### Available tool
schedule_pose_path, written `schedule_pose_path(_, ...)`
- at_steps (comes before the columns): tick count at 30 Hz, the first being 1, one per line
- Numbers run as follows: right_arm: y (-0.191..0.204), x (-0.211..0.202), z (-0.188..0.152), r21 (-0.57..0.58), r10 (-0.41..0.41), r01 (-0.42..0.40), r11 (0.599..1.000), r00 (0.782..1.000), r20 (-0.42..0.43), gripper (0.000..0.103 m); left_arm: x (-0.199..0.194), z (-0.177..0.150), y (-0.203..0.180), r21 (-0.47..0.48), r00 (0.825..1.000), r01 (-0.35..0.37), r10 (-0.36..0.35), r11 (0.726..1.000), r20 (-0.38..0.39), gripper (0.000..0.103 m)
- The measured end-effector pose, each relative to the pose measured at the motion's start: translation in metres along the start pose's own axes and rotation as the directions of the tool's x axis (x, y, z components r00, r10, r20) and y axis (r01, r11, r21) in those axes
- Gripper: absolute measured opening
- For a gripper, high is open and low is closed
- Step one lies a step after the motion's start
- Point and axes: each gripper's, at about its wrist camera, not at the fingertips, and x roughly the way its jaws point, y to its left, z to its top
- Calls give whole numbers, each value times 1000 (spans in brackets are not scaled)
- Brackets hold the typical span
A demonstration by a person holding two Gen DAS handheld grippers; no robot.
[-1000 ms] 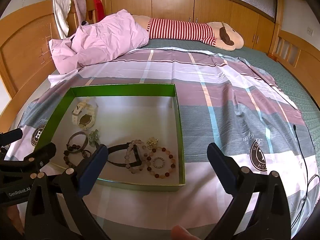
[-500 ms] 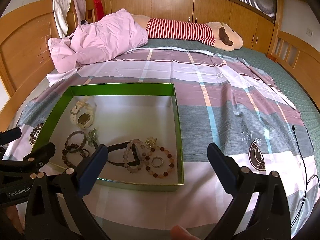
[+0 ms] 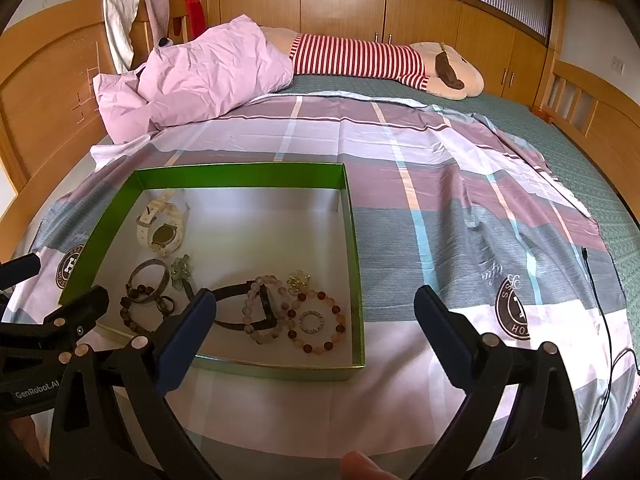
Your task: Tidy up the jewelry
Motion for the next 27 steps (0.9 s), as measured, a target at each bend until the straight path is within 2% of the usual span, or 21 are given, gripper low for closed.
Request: schedule_pose_path(27, 0, 0, -1, -1, -1, 1, 1000, 1000, 1, 97, 0, 0, -1, 8, 1000, 3, -3, 1000, 1, 99)
